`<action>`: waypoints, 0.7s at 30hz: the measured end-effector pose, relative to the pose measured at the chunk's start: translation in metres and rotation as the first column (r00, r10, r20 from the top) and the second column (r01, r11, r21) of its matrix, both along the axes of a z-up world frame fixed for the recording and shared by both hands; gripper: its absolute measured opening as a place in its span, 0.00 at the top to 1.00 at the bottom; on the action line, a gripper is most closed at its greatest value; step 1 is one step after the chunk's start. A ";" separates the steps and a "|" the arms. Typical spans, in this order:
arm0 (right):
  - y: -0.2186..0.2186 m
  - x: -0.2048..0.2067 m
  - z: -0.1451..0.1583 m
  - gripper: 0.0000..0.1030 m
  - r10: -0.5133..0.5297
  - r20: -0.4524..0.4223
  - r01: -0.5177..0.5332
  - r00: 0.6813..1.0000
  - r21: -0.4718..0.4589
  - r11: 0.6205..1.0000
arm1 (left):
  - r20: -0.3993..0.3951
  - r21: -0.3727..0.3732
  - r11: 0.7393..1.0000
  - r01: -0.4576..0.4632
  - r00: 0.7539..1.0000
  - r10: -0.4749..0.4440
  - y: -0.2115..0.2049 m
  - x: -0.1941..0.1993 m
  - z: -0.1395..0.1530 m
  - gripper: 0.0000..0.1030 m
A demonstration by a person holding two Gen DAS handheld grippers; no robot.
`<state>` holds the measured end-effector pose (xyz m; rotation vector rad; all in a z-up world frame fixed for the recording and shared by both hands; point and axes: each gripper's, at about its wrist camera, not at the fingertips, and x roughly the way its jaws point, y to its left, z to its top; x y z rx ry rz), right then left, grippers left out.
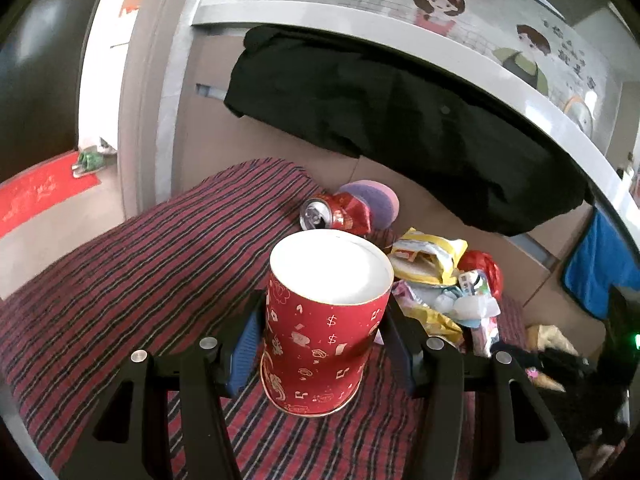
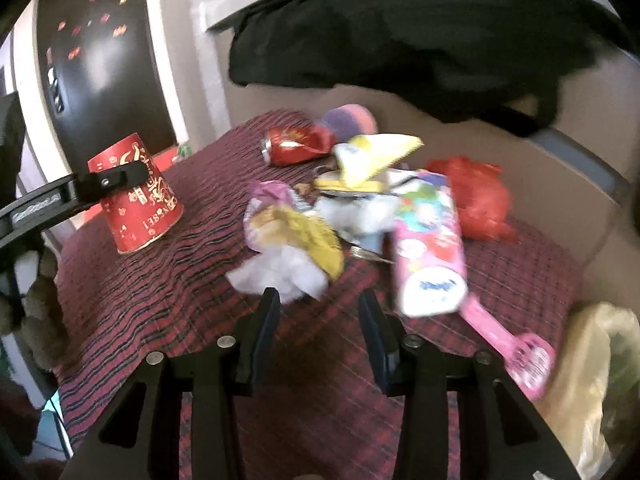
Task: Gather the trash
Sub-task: 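Lift the red cup with the left gripper while the right gripper grasps a snack wrapper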
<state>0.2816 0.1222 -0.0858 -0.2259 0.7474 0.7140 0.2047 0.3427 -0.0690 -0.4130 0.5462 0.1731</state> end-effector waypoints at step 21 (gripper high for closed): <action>0.065 0.035 -0.005 0.90 0.066 0.075 -0.053 0.995 -0.160 0.986 | -0.011 -0.087 0.996 0.002 1.000 -0.003 0.014 -0.002 -0.008 0.44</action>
